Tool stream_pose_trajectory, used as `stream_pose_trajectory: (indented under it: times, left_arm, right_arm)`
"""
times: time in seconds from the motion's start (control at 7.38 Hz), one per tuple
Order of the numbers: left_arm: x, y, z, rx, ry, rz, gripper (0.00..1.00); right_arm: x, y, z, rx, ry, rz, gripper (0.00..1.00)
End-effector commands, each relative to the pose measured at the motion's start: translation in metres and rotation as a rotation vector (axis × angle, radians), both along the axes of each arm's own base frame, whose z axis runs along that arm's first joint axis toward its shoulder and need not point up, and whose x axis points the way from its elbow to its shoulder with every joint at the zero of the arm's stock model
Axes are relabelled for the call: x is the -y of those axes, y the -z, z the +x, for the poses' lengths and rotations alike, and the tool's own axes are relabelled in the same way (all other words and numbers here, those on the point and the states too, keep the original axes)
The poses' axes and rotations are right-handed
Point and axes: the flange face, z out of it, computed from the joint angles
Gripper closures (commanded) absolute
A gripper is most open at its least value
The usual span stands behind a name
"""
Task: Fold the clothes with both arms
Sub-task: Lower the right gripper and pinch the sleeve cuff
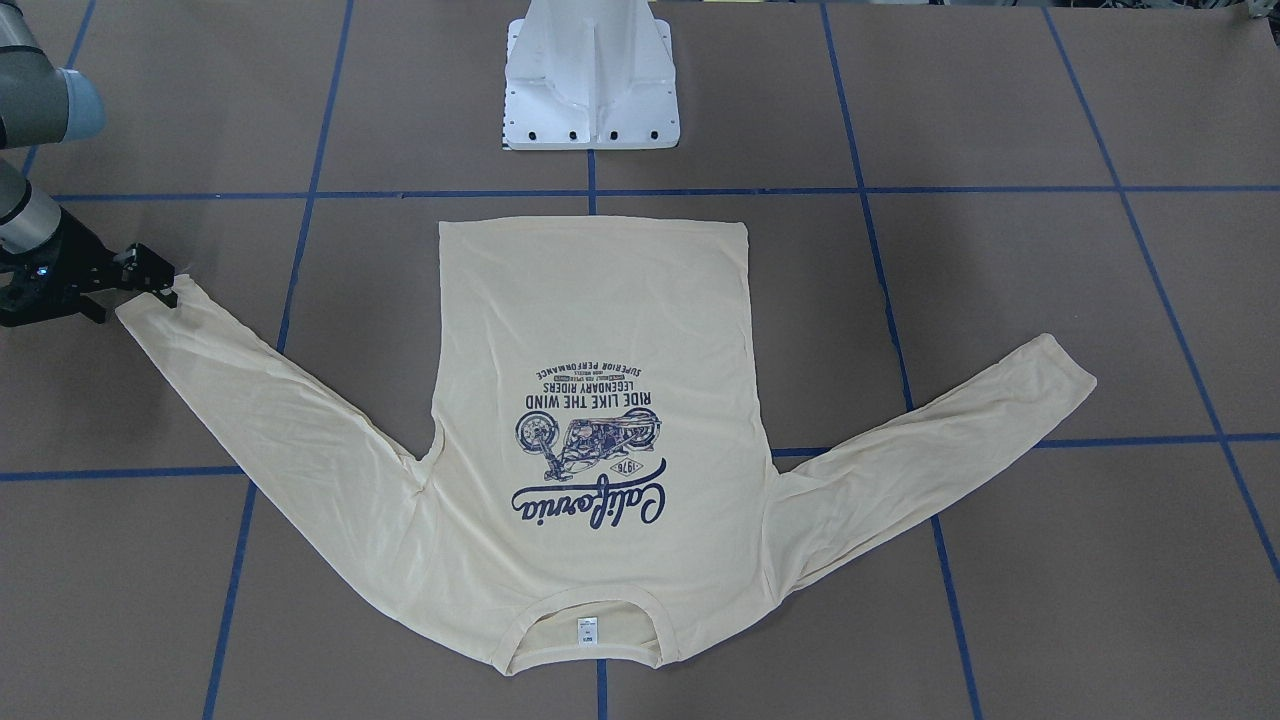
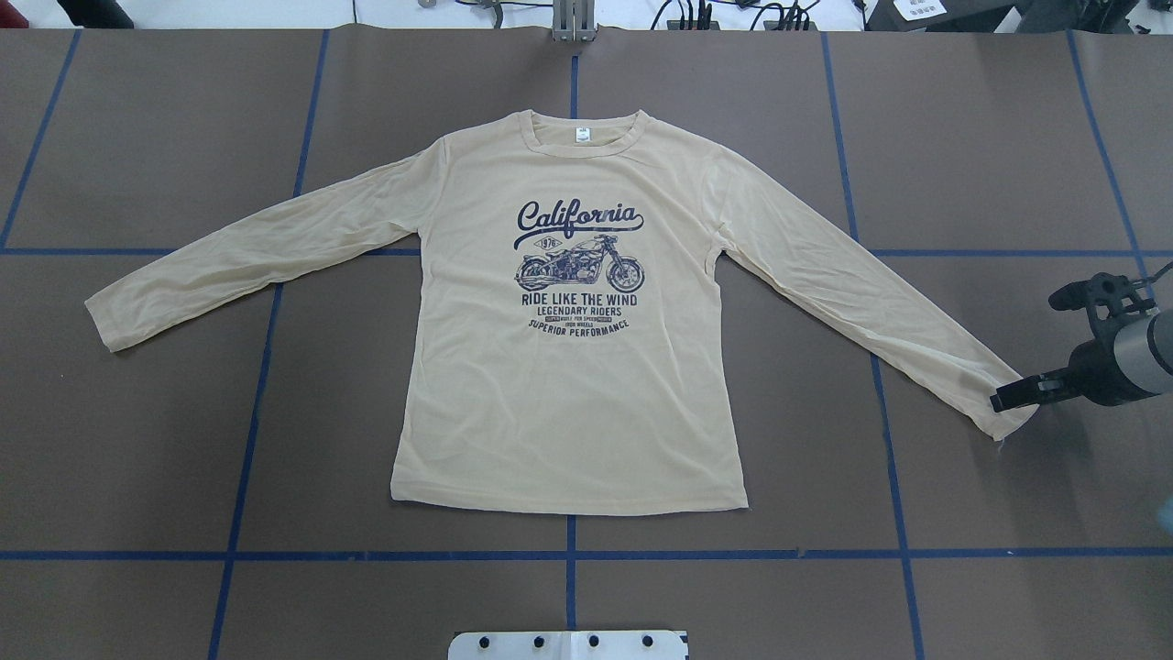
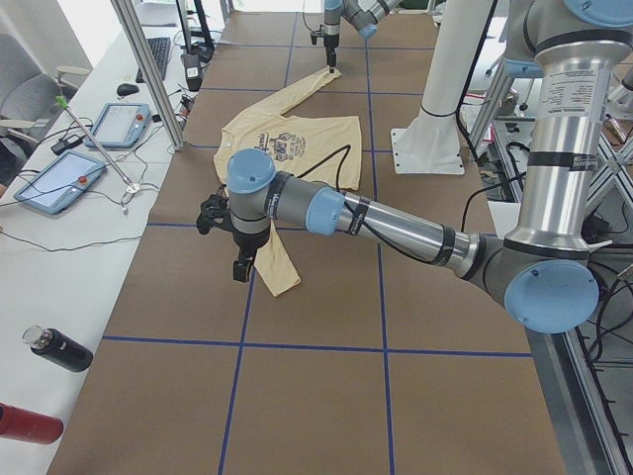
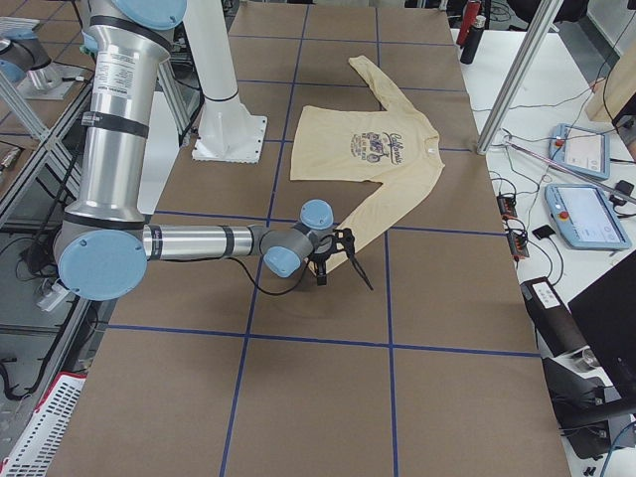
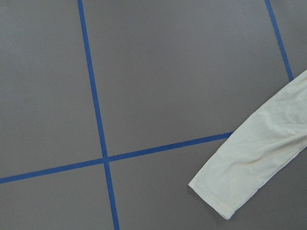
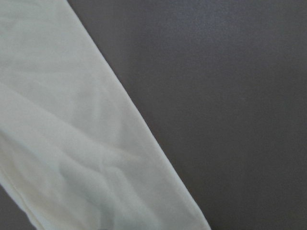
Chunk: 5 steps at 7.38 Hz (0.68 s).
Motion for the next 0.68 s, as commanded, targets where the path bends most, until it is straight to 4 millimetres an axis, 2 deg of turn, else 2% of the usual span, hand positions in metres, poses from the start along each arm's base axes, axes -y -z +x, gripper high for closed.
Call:
stream_pose_trajectory:
  times: [0.0, 0.14, 0.27, 0.41, 0.54]
  left_arm:
    - [-0.001, -0.002, 0.000, 0.000, -0.001, -0.004, 0.00]
    - [-0.001, -0.002, 0.000, 0.000, -0.001, -0.004, 0.00]
    - [-0.001, -0.003, 0.000, 0.000, -0.001, -0.005, 0.00]
    - [0.000, -0.003, 0.001, -0.001, -0.001, -0.007, 0.00]
    - [0.000, -0.003, 0.001, -0.001, -0.001, -0.007, 0.00]
  right_arm:
    - [-0.005, -0.002, 0.003, 0.001, 0.006, -0.009, 0.33]
    - [-0.005, -0.002, 0.003, 0.001, 0.006, -0.009, 0.56]
    - [-0.006, -0.002, 0.003, 0.000, 0.006, -0.010, 0.85]
    - [-0.005, 0.007, 0.003, 0.013, 0.007, -0.001, 1.00]
    - [-0.007, 0.014, 0.002, 0.033, 0.022, -0.005, 1.00]
